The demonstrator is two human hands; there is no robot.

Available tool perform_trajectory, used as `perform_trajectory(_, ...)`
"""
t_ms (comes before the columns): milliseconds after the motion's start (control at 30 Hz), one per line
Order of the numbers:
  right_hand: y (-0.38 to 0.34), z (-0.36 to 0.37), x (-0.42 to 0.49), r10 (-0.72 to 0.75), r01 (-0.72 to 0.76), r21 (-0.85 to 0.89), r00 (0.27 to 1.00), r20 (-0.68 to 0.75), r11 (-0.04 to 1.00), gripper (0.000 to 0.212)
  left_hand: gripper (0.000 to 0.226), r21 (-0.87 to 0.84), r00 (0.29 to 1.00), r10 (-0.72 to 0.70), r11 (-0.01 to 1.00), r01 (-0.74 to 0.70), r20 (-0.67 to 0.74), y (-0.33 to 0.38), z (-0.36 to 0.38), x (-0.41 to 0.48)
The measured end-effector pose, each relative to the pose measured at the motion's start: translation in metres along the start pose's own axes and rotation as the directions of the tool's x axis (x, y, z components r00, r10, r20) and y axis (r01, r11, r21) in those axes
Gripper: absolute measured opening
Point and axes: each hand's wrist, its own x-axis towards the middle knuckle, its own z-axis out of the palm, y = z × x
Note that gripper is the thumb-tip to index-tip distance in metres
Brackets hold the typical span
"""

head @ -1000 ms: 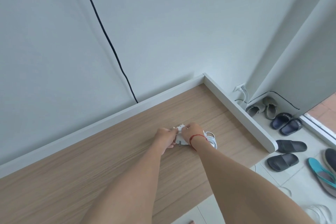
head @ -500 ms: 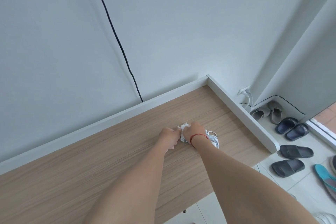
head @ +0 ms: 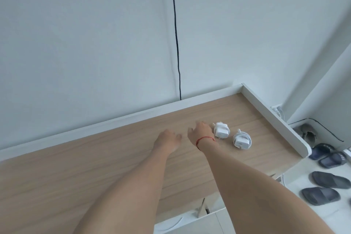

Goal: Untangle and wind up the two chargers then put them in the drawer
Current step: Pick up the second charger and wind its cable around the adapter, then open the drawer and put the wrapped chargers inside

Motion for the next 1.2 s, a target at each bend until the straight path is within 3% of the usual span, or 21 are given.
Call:
perform_trajectory(200, -0.038, 0.059, -0.095, -0.137, 0.141, -0.048, 0.987, 0.08, 0.989, 0.045, 0.038, 0.096, 0.992, -0.022, 0.995, 0.034, -0.121, -0.096, -0.039, -0.082)
perform_trajectory(367, -0.046, 0.112, -0.164, -0.19, 0.194, -0.014, 0.97, 0.151, 0.981, 0.044, 0.038, 0.059, 0.981, -0.081, 0.994, 0.093, -0.179, -0.165, -0.047, -0.149)
perform_trajectory(700, 0.008, 0.171, -0.231, -0.094, 0.108, -0.041, 0.963, 0.251, 0.993, 0.034, 0.036, -0.019, 0.97, -0.239, 0.971, 0.24, 0.032, -0.22, 0.02, -0.216)
perform_trajectory(833, 0.036, 0.196, -0.223, 0.008, -0.002, -0.021, 0.952, 0.306, 1.0, 0.031, 0.024, -0.145, 0.937, -0.34, 0.926, 0.349, 0.083, -0.241, 0.059, -0.21)
perform_trajectory(900, 0.048, 0.212, -0.21, 0.051, -0.051, -0.008, 0.944, 0.326, 0.999, 0.019, 0.023, -0.215, 0.914, -0.399, 0.889, 0.405, 0.072, -0.253, 0.08, -0.196)
perform_trajectory(967, 0.059, 0.228, -0.196, 0.122, -0.144, 0.037, 0.929, 0.349, 0.989, 0.014, 0.026, -0.316, 0.892, -0.449, 0.839, 0.444, 0.061, -0.263, 0.098, -0.181)
perform_trajectory(1033, 0.071, 0.243, -0.183, 0.176, -0.236, 0.117, 0.91, 0.376, 0.965, 0.03, 0.029, -0.472, 0.847, -0.527, 0.73, 0.494, 0.073, -0.27, 0.116, -0.163)
perform_trajectory(1133, 0.085, 0.261, -0.163, 0.249, -0.342, 0.195, 0.889, 0.384, 0.919, 0.044, 0.019, -0.694, 0.774, -0.609, 0.484, 0.533, 0.17, -0.277, 0.137, -0.139)
perform_trajectory(1200, 0.092, 0.277, -0.147, 0.299, -0.415, 0.28, 0.877, 0.376, 0.866, 0.04, 0.031, -0.818, 0.739, -0.628, 0.275, 0.505, 0.245, -0.28, 0.149, -0.125)
